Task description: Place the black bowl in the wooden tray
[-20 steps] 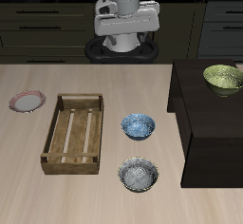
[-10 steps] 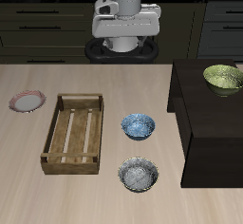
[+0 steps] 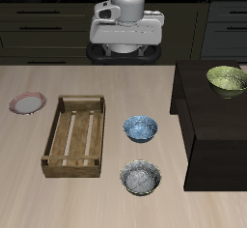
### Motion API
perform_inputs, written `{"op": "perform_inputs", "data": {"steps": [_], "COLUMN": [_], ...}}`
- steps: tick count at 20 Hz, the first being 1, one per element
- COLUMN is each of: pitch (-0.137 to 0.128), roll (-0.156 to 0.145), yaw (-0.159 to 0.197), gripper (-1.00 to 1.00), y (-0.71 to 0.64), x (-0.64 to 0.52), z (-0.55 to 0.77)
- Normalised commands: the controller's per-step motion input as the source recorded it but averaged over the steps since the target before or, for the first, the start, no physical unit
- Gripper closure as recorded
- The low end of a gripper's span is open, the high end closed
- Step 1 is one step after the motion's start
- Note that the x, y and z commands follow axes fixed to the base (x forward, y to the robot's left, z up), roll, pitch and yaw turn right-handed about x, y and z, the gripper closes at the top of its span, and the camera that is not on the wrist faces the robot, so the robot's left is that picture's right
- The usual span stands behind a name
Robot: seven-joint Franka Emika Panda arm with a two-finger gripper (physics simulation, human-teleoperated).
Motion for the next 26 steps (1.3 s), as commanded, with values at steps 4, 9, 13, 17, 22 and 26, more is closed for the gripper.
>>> {"op": "perform_inputs", "data": {"steps": [4, 9, 13, 17, 22, 26], "pitch": [-0.025, -0.002, -0.011, 0.005, -0.023, 0.011], "roll": [0.027, 0.005, 0.001, 0.019, 0.033, 0.03], "yaw": [0.006, -0.016, -0.016, 0.008, 0.023, -0.007], "gripper": [-1.0, -1.0, -1.0, -1.0, -1.0, -1.0], "y": [-0.06, -0.02, -0.03, 0.02, 0.02, 0.06], "x": [0.56, 0.41, 0.28, 0.32, 0.33, 0.32], "z": [0.09, 0.08, 0.08, 0.02, 0.01, 0.01]}}
